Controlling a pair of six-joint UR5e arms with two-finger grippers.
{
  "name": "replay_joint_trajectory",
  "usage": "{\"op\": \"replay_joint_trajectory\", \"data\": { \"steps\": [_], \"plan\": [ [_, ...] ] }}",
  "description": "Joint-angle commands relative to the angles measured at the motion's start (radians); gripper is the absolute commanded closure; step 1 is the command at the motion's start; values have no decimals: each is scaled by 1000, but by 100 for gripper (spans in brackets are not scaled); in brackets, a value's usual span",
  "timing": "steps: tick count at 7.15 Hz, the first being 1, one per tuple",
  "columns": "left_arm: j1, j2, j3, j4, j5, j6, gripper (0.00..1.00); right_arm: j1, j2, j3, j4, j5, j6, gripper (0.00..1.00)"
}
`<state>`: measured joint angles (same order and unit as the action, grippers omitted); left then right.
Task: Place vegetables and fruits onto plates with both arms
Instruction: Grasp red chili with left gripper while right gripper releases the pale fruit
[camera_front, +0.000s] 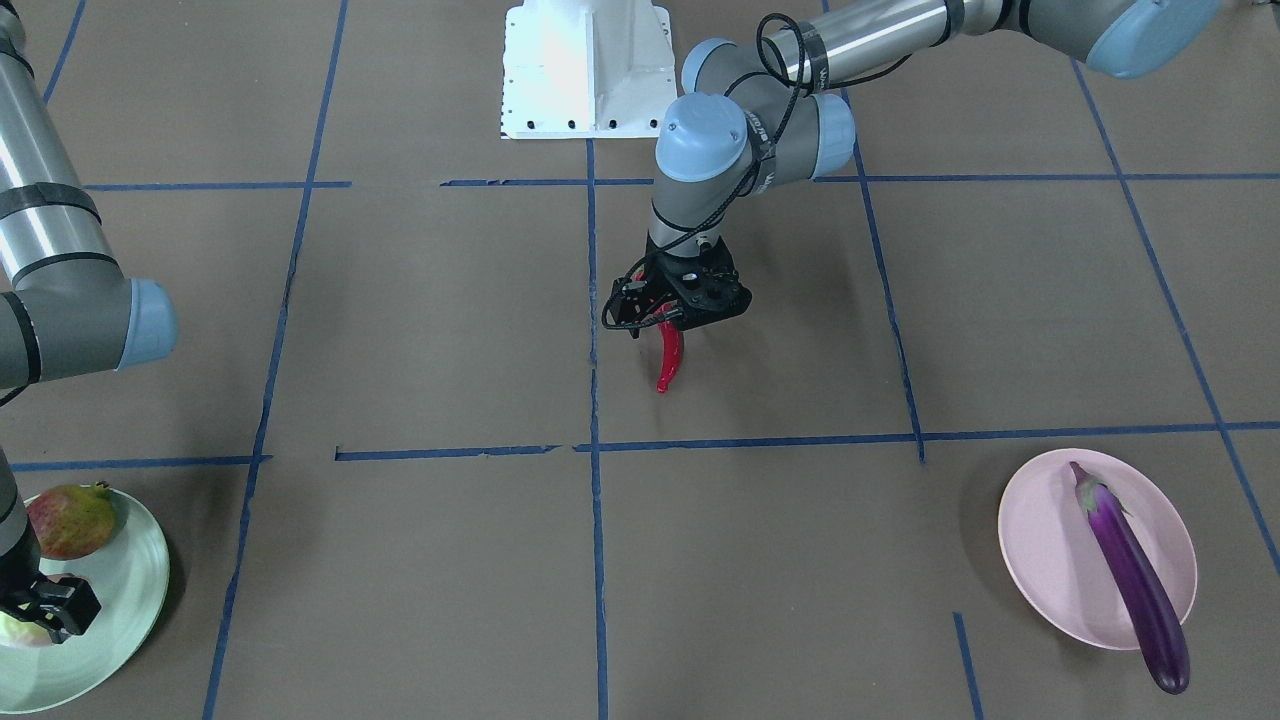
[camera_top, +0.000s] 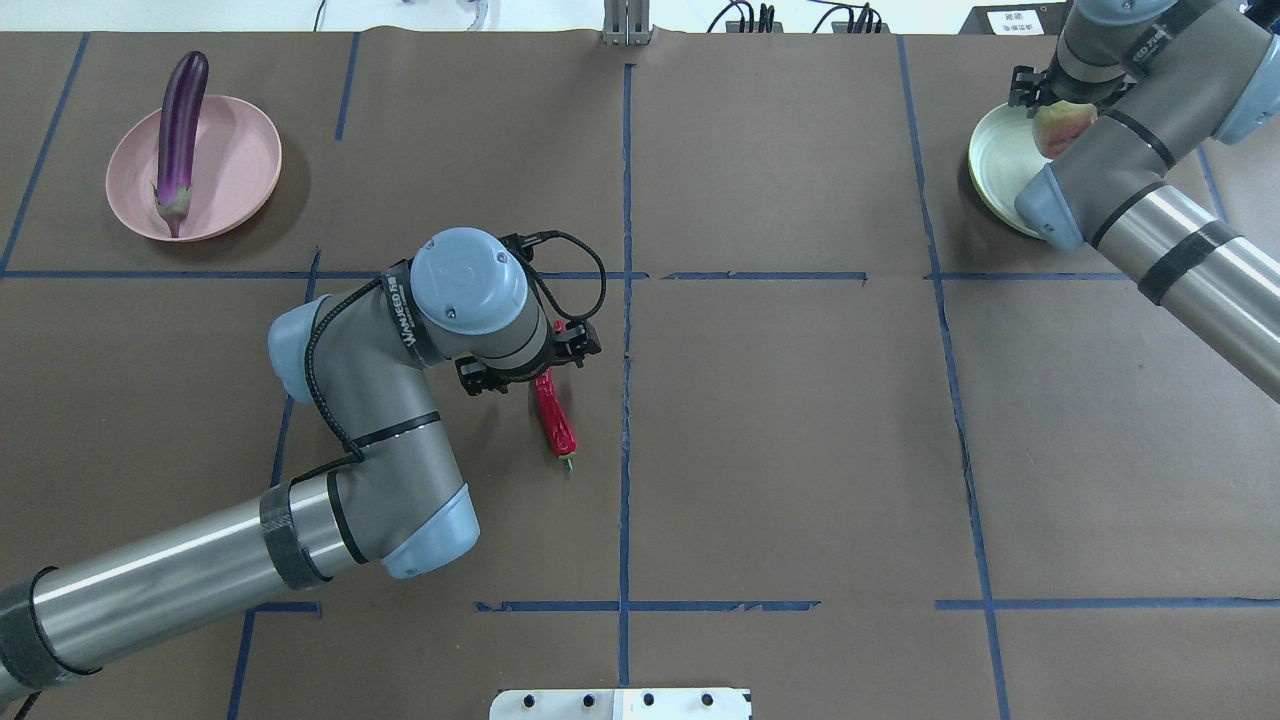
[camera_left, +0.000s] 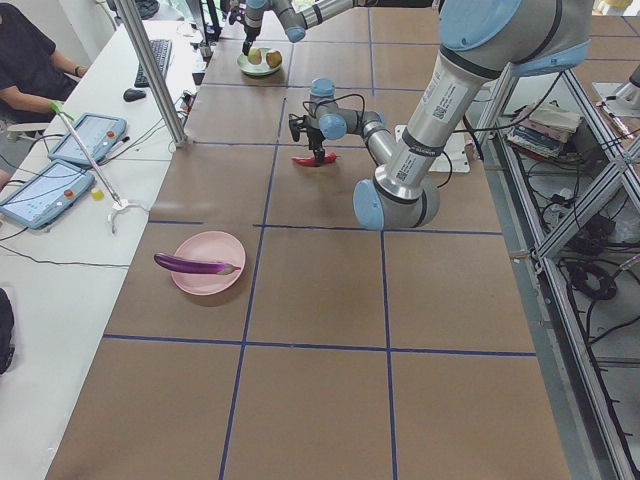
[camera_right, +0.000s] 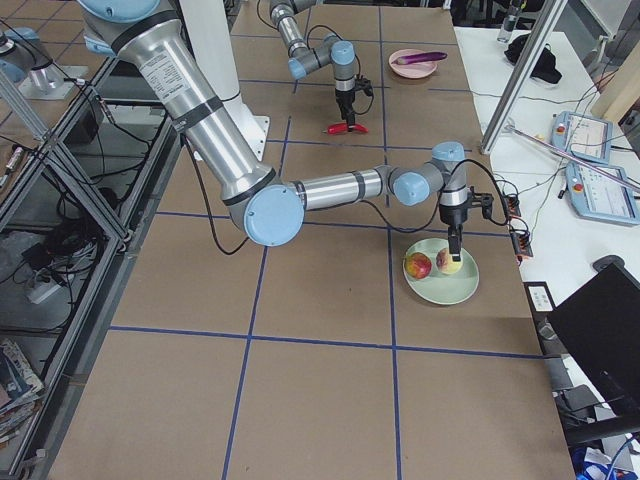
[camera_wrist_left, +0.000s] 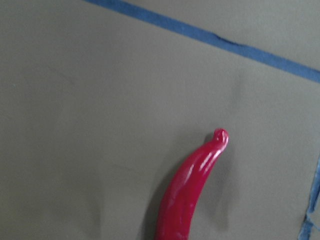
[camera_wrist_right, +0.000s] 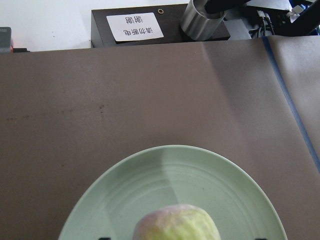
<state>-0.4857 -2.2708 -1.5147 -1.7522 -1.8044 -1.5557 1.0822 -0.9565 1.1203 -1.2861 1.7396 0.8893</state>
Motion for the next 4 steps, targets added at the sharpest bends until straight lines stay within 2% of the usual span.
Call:
{"op": "replay_joint_trajectory", "data": {
  "steps": [1, 2, 3, 4],
  "plan": [
    [9, 2, -10, 2, 2, -6, 84, -1, 1, 13, 1, 6, 3, 0],
    [9, 1, -10, 0, 2, -4, 100, -1, 1, 36, -1, 9, 2, 0],
    [9, -3, -12, 0, 2, -6, 100, 1, -2, 49, -2, 11, 2, 0],
    [-8, 2, -57, 2, 4, -4, 100, 1, -4, 70, -2, 23, 0, 0]
  ]
}}
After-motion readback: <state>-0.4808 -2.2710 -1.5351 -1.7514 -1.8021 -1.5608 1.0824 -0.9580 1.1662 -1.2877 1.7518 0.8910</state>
